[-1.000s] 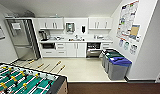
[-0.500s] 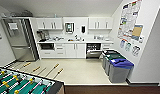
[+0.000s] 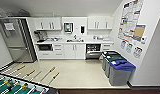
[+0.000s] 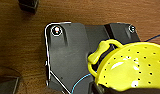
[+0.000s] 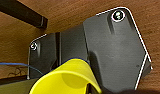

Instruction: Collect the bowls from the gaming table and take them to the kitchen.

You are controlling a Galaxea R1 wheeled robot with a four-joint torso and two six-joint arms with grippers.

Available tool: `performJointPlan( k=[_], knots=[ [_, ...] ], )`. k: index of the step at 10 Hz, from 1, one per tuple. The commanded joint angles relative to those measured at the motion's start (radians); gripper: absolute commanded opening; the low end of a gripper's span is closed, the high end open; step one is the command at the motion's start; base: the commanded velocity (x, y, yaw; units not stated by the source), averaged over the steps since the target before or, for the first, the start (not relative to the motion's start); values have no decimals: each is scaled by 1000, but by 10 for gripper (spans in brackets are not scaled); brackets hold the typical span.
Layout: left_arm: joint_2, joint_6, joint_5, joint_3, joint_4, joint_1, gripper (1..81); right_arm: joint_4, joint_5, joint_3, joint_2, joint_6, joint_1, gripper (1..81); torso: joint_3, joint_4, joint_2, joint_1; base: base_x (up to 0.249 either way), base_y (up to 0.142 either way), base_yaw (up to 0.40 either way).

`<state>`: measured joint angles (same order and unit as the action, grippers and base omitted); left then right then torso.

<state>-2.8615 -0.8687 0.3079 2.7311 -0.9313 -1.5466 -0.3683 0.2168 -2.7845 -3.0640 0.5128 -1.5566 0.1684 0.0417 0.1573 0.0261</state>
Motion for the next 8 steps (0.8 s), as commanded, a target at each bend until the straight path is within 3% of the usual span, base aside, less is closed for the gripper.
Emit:
performJointPlan(
  k=[1,8],
  knots=[
    [22,-3,-29,7,-3,39,10,-1,-34,4,-4,-3,43,10,0,0,0,0,191,0,0],
    [25,-3,-23,7,-4,39,10,-1,-36,4,-8,-3,43,10,0,0,0,0,191,-11,0]
  ],
)
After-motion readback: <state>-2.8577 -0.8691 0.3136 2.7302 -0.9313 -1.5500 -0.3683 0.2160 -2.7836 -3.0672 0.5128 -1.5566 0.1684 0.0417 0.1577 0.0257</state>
